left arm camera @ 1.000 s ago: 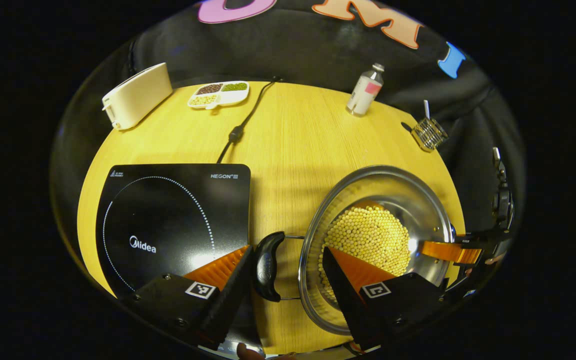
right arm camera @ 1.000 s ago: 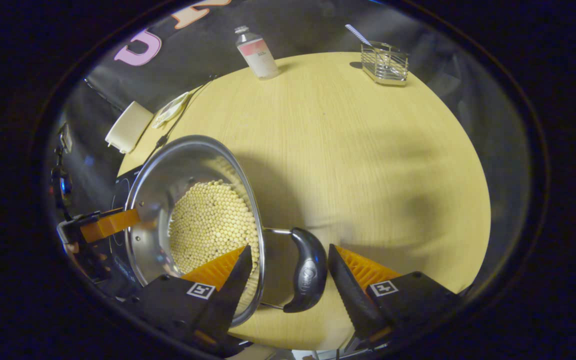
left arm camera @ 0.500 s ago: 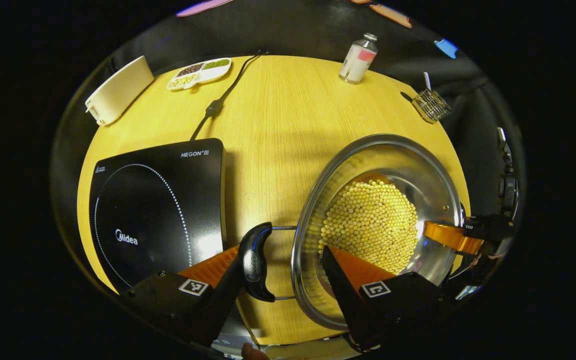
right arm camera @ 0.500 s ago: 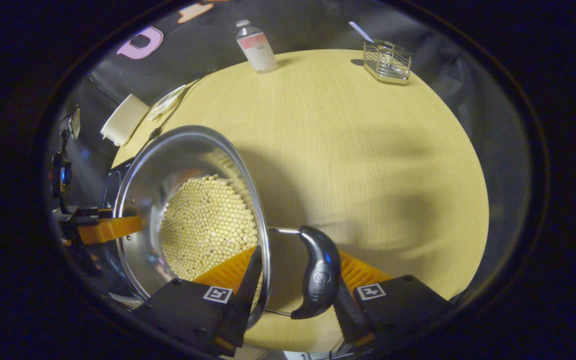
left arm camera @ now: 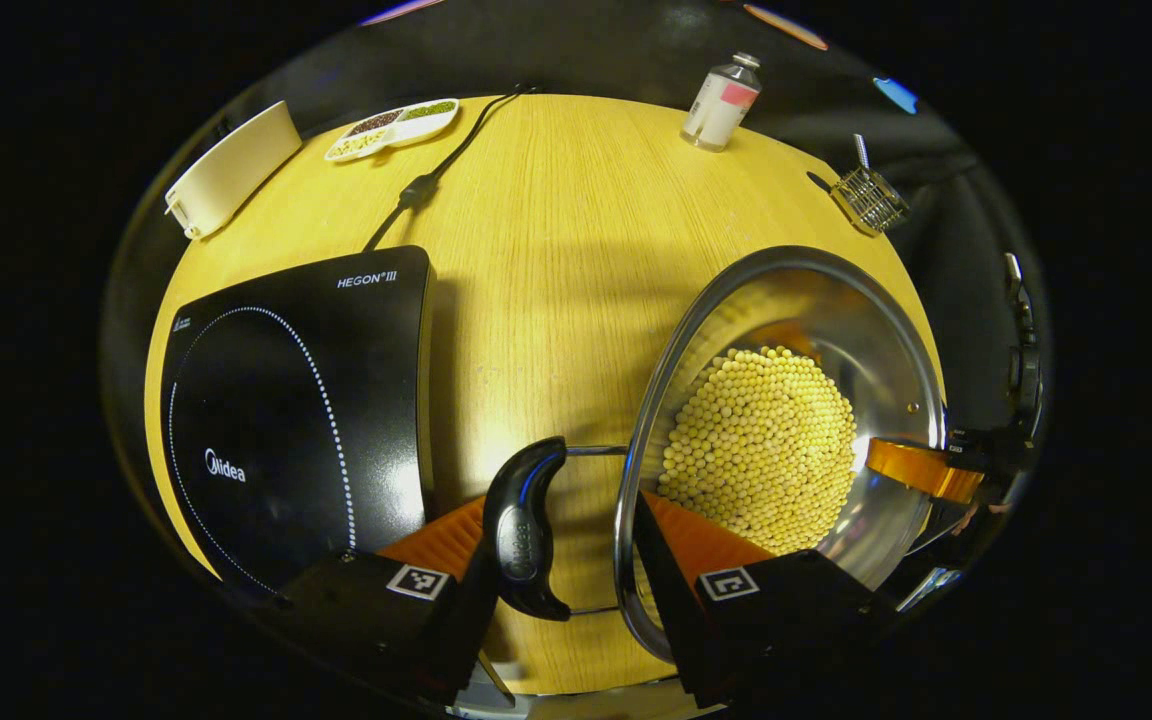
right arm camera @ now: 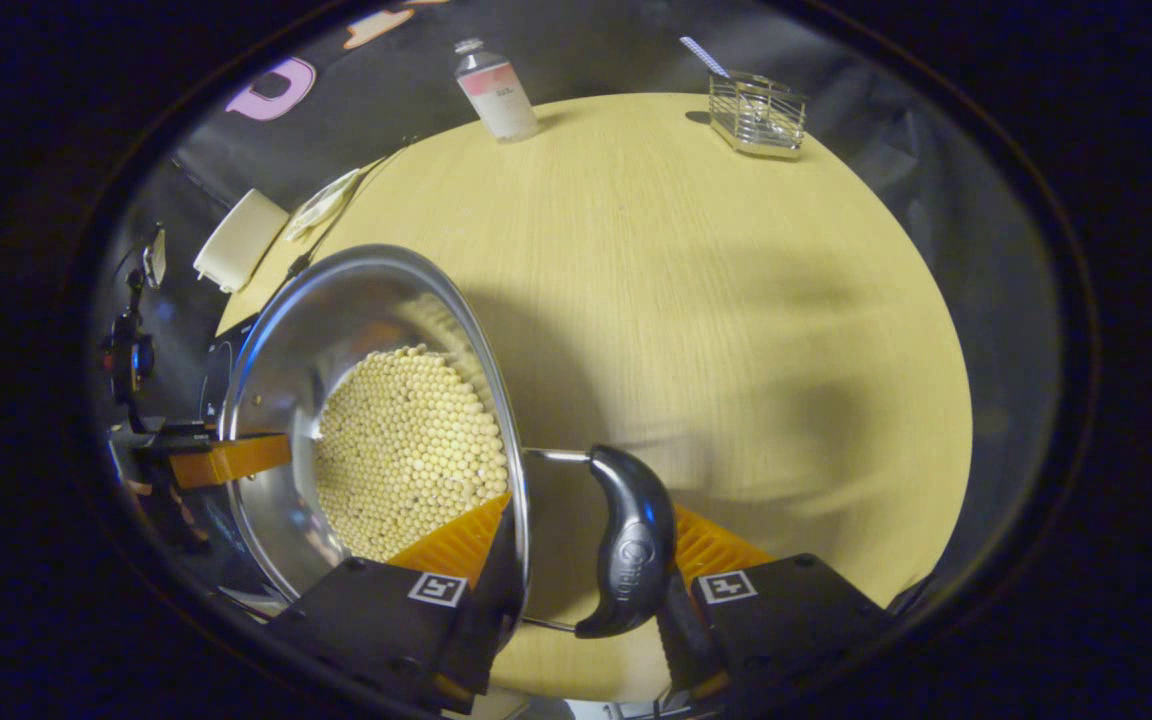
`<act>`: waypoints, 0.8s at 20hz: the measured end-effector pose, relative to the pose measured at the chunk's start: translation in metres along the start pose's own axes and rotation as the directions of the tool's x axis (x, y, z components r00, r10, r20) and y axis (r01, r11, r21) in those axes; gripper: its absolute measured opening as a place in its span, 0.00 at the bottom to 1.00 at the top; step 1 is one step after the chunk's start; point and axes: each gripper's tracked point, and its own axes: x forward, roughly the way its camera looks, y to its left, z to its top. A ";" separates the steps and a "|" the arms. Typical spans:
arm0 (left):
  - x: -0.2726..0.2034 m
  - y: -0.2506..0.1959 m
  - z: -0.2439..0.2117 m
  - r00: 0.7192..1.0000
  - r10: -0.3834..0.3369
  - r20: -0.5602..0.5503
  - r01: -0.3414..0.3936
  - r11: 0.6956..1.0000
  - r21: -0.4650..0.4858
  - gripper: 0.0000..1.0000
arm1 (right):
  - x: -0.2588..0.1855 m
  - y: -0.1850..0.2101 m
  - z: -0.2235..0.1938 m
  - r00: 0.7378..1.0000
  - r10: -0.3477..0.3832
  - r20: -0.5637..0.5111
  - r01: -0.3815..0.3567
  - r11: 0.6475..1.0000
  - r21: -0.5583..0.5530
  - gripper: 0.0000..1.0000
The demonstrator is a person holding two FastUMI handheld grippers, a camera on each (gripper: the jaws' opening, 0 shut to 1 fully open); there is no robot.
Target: First push the handle of the pot to place it horizontally, then grasp the pot with both hands and set it on the induction cooktop.
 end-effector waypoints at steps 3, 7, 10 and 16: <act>-0.001 -0.001 0.000 0.999 -0.024 0.021 0.025 0.999 -0.047 0.71 | -0.001 0.000 0.001 1.000 0.005 0.010 -0.005 1.000 0.001 0.61; -0.002 -0.002 -0.006 0.999 -0.044 0.025 0.046 0.996 -0.075 0.67 | -0.003 0.001 0.004 0.999 0.008 0.031 -0.008 1.000 -0.008 0.60; -0.004 -0.005 -0.008 0.997 -0.065 0.038 0.068 0.994 -0.090 0.65 | -0.005 0.000 0.002 0.999 0.007 0.037 -0.006 1.000 -0.019 0.62; -0.012 -0.008 -0.012 0.996 -0.063 0.057 0.067 0.995 -0.068 0.63 | -0.014 -0.001 0.001 0.998 0.008 0.058 -0.006 1.000 -0.029 0.56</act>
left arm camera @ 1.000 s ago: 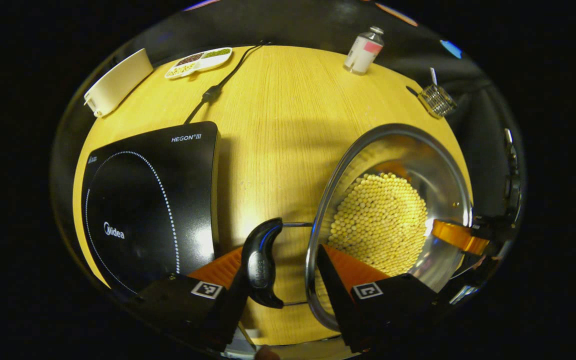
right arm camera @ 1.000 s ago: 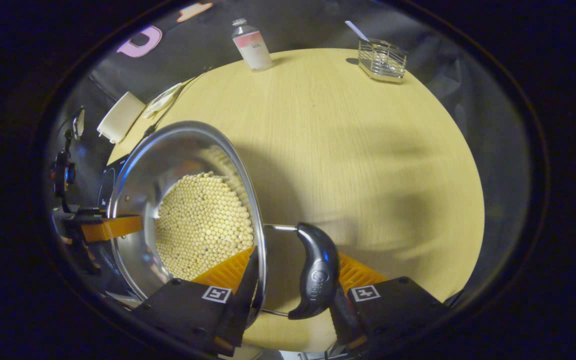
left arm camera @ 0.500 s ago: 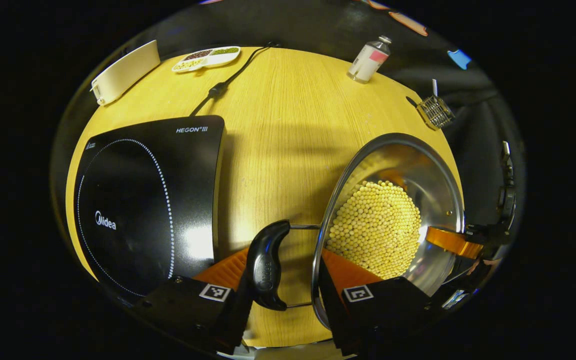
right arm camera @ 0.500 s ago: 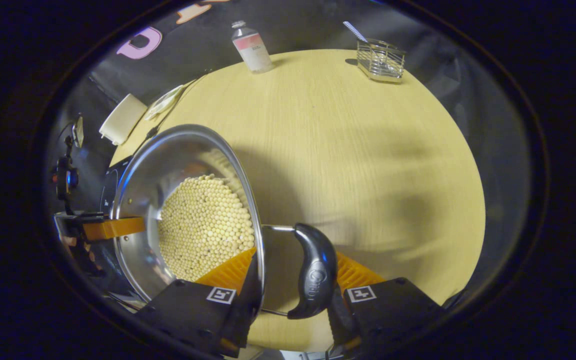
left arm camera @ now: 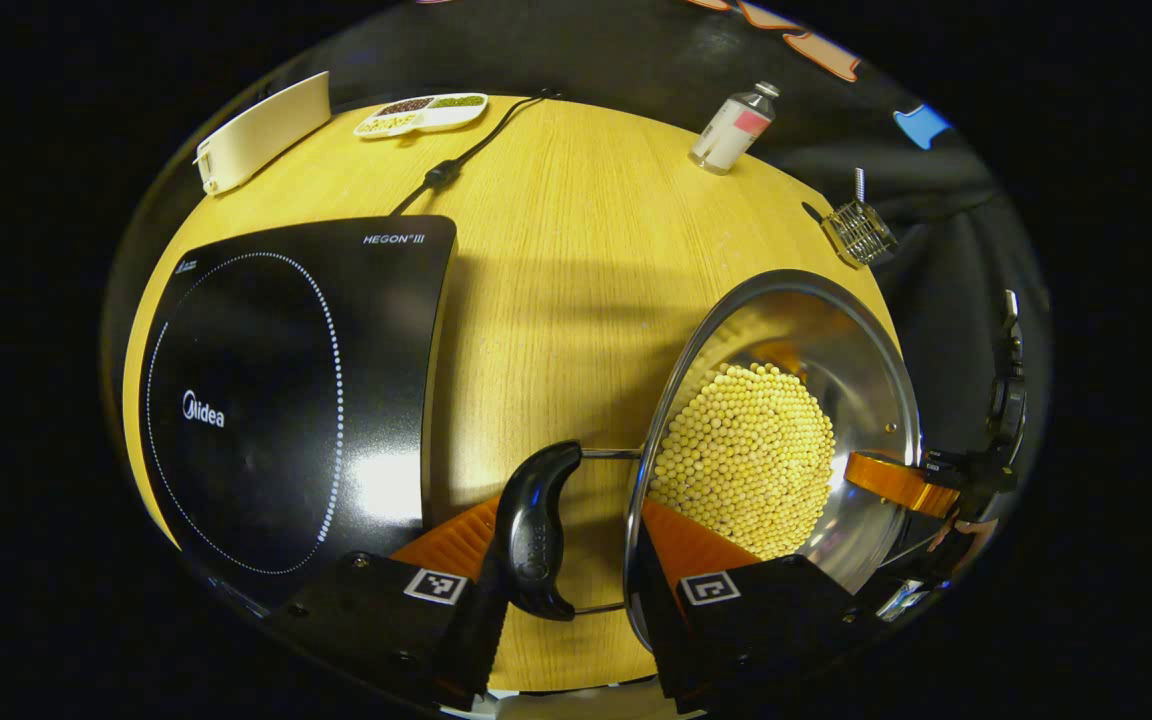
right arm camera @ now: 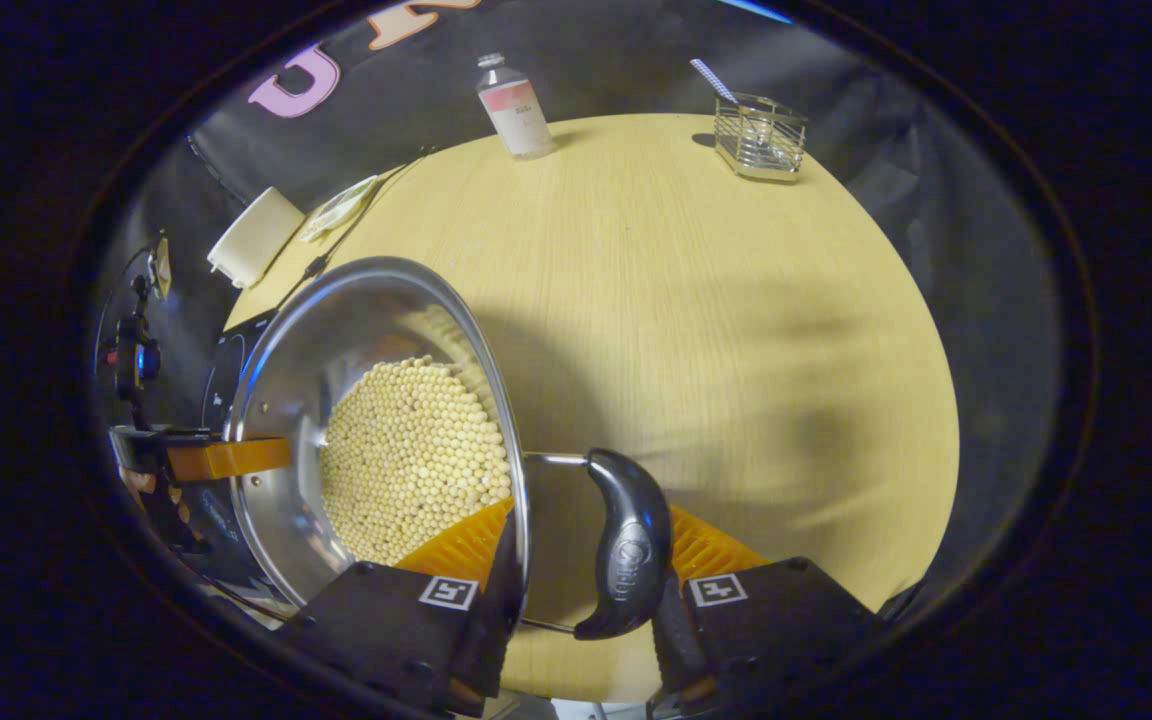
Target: First push the handle of the pot to place it horizontally, then grasp the pot with both hands and set it on the induction cooktop.
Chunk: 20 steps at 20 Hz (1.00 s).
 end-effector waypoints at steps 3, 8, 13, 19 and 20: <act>-0.012 -0.003 0.004 1.000 0.005 0.004 -0.005 1.000 0.006 0.63 | -0.011 0.002 0.002 1.000 0.007 0.009 -0.007 1.000 0.007 0.56; -0.042 -0.005 0.004 1.000 0.009 0.023 -0.009 1.000 -0.007 0.63 | -0.039 0.013 0.008 0.999 0.016 0.033 -0.015 1.000 -0.010 0.56; -0.074 0.015 -0.002 0.998 0.024 0.066 -0.020 0.998 -0.055 0.61 | -0.056 0.042 0.014 0.998 0.039 0.052 -0.035 0.997 -0.069 0.56; -0.108 0.072 0.001 0.994 0.041 0.102 -0.032 0.996 -0.089 0.63 | -0.062 0.110 0.022 0.995 0.057 0.081 -0.048 0.992 -0.114 0.56; -0.112 0.085 0.004 0.994 0.040 0.098 -0.032 0.996 -0.084 0.63 | -0.062 0.123 0.021 0.995 0.058 0.083 -0.049 0.993 -0.111 0.56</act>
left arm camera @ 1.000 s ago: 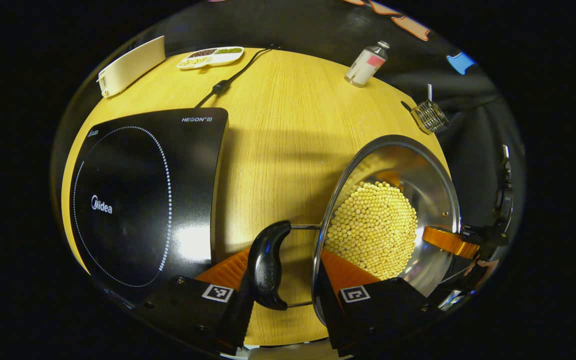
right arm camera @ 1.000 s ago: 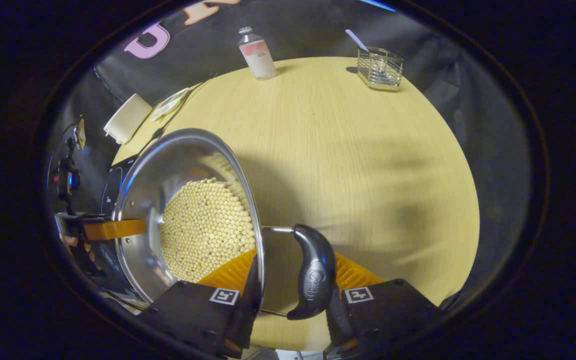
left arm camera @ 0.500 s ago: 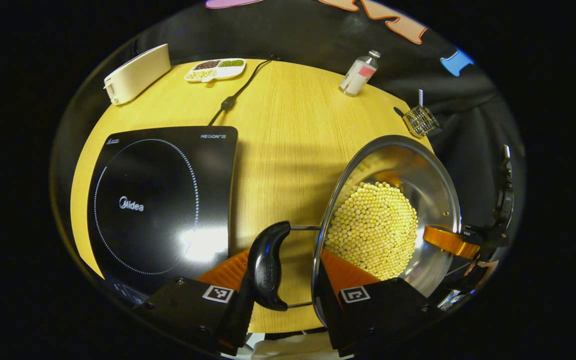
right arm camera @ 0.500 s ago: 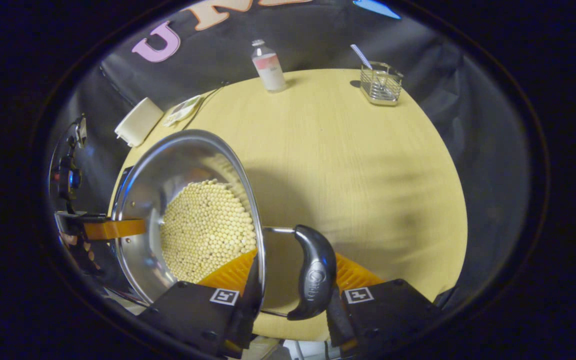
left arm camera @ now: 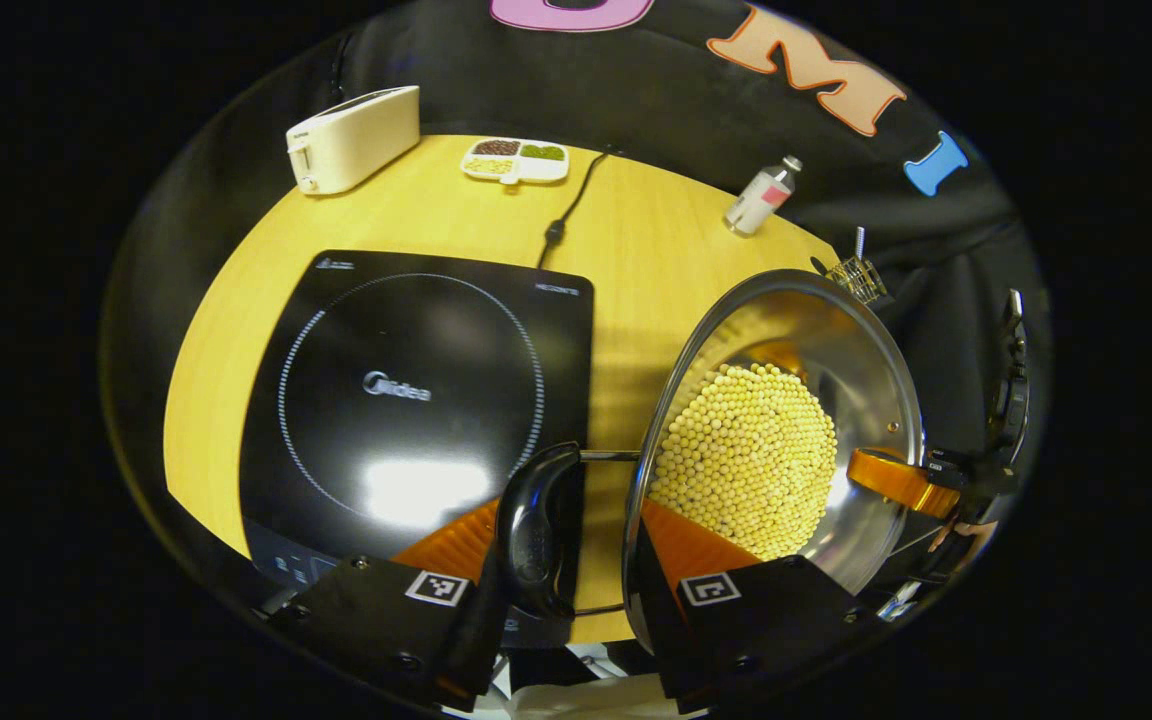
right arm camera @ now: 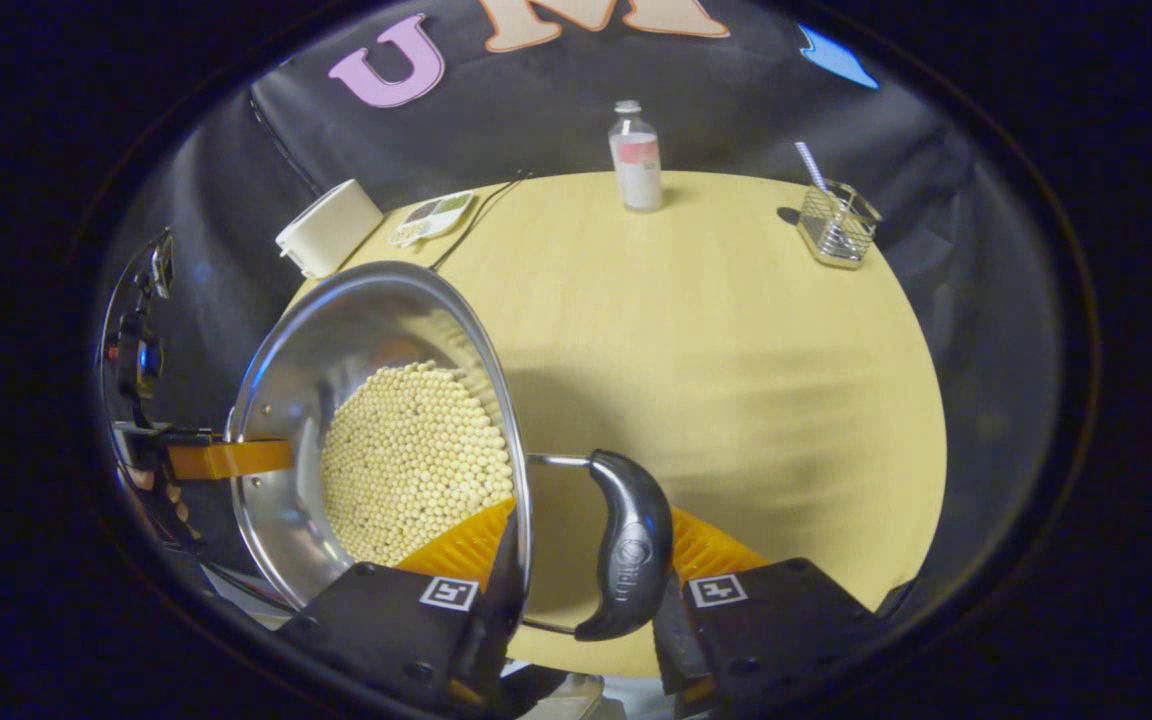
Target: First push the handle of the pot to place it horizontally, then grasp the pot with both hands and set it on the induction cooktop.
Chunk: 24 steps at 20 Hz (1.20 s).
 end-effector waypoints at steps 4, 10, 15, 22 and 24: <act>-0.013 0.050 0.012 1.000 0.009 -0.016 -0.009 1.000 0.015 0.63 | 0.009 0.054 0.000 1.000 -0.004 -0.009 0.005 1.000 0.026 0.61; -0.020 0.118 0.023 0.999 0.022 -0.050 -0.022 1.000 -0.006 0.63 | 0.027 0.125 0.000 0.999 -0.001 -0.033 0.002 1.000 0.030 0.56; -0.018 0.163 0.037 0.997 0.043 -0.068 -0.044 0.999 -0.015 0.63 | 0.051 0.169 0.005 0.998 0.014 -0.056 -0.012 0.999 0.032 0.56; -0.001 0.189 0.046 0.993 0.048 -0.107 -0.050 0.999 -0.020 0.65 | 0.065 0.191 0.005 0.996 0.008 -0.093 -0.004 0.999 0.039 0.61; 0.000 0.190 0.049 0.992 0.051 -0.112 -0.053 0.998 -0.015 0.65 | 0.067 0.192 0.005 0.995 0.006 -0.102 -0.001 0.999 0.050 0.62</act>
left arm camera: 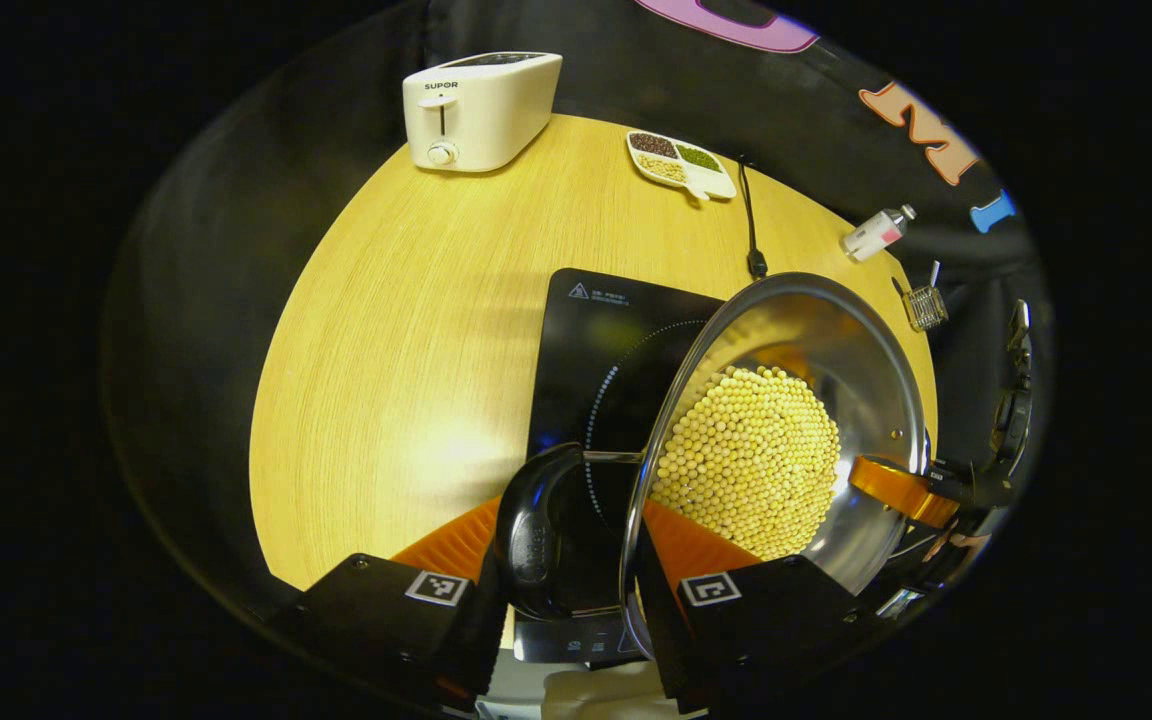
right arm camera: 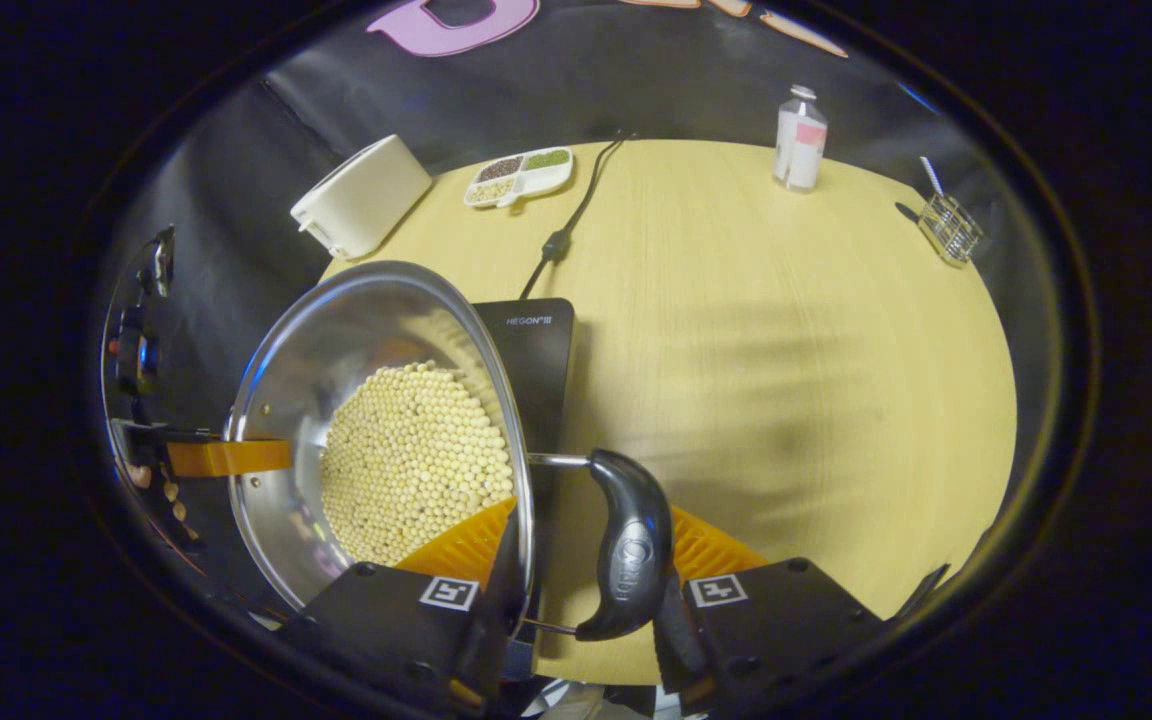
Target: First push the handle of the pot to place it horizontally, then grasp the pot with both hands and set it on the induction cooktop.
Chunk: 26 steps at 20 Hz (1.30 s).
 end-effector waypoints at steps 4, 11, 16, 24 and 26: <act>0.006 0.009 0.003 1.000 0.003 -0.029 -0.003 1.000 -0.020 0.64 | -0.001 -0.002 -0.001 1.000 -0.004 -0.020 0.004 1.000 0.001 0.62; 0.013 0.012 0.010 1.000 -0.005 -0.018 0.005 1.000 -0.013 0.63 | -0.001 -0.004 0.001 1.000 -0.002 -0.010 0.002 1.000 0.008 0.56; 0.016 0.013 0.013 1.000 0.017 -0.016 -0.017 1.000 0.018 0.70 | -0.003 -0.004 0.001 1.000 0.007 0.001 -0.007 1.000 0.020 0.56; 0.026 0.015 -0.002 0.998 0.053 -0.043 -0.049 0.996 0.081 0.88 | 0.002 -0.002 -0.002 1.000 -0.004 0.003 0.004 1.000 -0.014 0.80; 0.026 0.016 0.002 0.998 0.059 -0.015 -0.057 0.994 0.094 1.00 | 0.001 -0.008 0.004 1.000 -0.016 0.023 0.016 1.000 -0.005 0.94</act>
